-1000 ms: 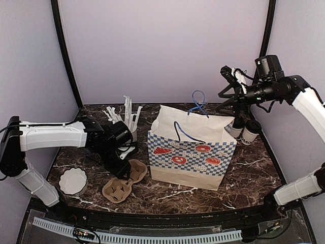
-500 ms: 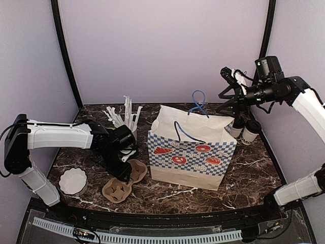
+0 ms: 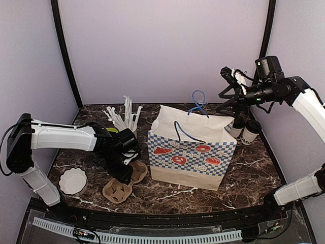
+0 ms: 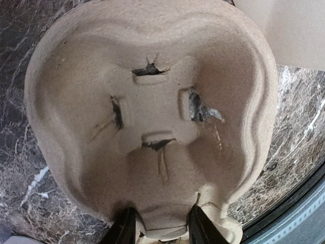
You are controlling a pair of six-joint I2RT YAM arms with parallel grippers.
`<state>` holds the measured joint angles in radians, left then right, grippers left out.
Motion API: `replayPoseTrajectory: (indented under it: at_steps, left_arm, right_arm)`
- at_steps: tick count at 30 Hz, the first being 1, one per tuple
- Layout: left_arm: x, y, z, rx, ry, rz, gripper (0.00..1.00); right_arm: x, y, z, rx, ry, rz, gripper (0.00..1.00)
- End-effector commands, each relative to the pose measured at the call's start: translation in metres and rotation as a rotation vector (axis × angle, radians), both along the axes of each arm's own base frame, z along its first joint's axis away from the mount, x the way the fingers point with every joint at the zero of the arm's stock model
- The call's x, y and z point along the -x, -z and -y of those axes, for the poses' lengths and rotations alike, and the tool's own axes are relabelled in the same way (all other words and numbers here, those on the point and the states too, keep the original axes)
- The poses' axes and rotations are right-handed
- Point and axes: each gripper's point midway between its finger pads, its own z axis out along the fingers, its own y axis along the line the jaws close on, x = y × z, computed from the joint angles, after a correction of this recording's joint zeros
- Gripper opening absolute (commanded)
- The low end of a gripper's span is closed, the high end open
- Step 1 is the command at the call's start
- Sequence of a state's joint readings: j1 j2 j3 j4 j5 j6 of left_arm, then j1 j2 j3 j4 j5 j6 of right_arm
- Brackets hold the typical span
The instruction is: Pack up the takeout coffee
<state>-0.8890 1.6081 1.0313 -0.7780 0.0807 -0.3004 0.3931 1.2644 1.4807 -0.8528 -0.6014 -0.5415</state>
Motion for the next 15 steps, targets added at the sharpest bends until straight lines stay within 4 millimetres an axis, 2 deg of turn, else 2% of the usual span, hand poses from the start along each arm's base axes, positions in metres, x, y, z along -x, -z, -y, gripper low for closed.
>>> replayPoseTrajectory:
  at_steps: [1,9,15]
  left_arm:
    - [0.003,0.001,-0.005,-0.032,-0.001,0.001,0.36]
    - [-0.002,-0.033,-0.007,0.008,-0.017,0.064,0.26]
    - [-0.012,-0.076,-0.014,0.037,-0.038,0.161,0.23]
  right_arm:
    - [-0.001,-0.009,0.002,-0.018,0.011,0.045,0.79]
    - [-0.002,-0.009,0.001,-0.020,0.010,0.041,0.79]
    - [-0.005,-0.015,0.003,-0.017,0.026,0.050,0.79]
